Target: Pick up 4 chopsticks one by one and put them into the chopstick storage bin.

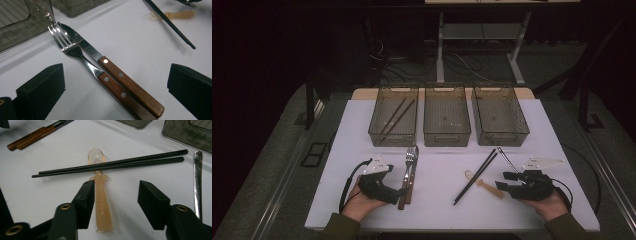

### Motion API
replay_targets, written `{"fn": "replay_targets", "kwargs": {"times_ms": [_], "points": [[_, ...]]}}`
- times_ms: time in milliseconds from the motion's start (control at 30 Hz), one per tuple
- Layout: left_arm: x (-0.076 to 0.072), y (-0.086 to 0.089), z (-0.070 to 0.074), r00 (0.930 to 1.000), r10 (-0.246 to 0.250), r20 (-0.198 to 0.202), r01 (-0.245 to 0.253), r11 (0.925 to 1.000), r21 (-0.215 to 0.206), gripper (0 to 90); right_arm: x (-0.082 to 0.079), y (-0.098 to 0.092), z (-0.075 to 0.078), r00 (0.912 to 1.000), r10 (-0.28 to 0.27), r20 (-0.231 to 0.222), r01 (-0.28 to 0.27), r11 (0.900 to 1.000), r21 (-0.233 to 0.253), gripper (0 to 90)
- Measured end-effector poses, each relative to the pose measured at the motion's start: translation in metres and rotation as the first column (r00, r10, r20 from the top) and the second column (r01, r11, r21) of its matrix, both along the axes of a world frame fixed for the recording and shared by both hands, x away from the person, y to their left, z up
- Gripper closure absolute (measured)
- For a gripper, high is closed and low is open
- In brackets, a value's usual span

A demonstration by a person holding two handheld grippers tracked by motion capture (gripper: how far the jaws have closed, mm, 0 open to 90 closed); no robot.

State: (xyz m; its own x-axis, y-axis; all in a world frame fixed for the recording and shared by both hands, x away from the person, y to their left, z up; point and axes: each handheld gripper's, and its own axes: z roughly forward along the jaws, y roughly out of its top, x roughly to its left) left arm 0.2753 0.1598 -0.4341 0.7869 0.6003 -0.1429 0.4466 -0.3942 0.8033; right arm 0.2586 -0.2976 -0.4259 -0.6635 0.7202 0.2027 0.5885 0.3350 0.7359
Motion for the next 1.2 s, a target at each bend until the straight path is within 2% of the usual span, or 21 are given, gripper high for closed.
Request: {"fn": "replay_targets", "kwargs": {"times_ms": [200, 333, 600, 1033, 1200], "points": [[0.000, -0.001, -0.001, 1.0000, -0.009, -0.004, 0.009, 1.0000, 0.004, 0.2, 0.010, 0.002, 0.001, 0.9996, -0.020, -0.019, 0.020, 1.000, -0.014, 60.3], [-0.001, -0.001, -0.001, 0.9999, -0.008, -0.008, 0.008, 1.0000, -0.004, 0.3, 0.019, 0.007, 0.000, 0.9988, -0.027, -0.041, 0.026, 0.999, -0.038, 69.6], [-0.002, -0.002, 0.000, 0.9997, -0.019, -0.013, 0.019, 0.9998, 0.001, 0.3, 0.039, 0.012, 0.000, 0.9963, -0.063, -0.059, 0.060, 0.997, -0.053, 89.3], [-0.003, -0.003, 0.000, 0.9997, -0.023, -0.007, 0.023, 0.9997, 0.001, 0.3, 0.075, 0.010, -0.009, 0.9879, -0.133, -0.080, 0.125, 0.988, -0.094, 89.9], [-0.003, -0.003, 0.000, 0.9997, -0.024, -0.007, 0.024, 0.9997, -0.001, 0.3, 0.083, 0.010, -0.013, 0.9842, -0.153, -0.089, 0.143, 0.984, -0.108, 89.9]]}}
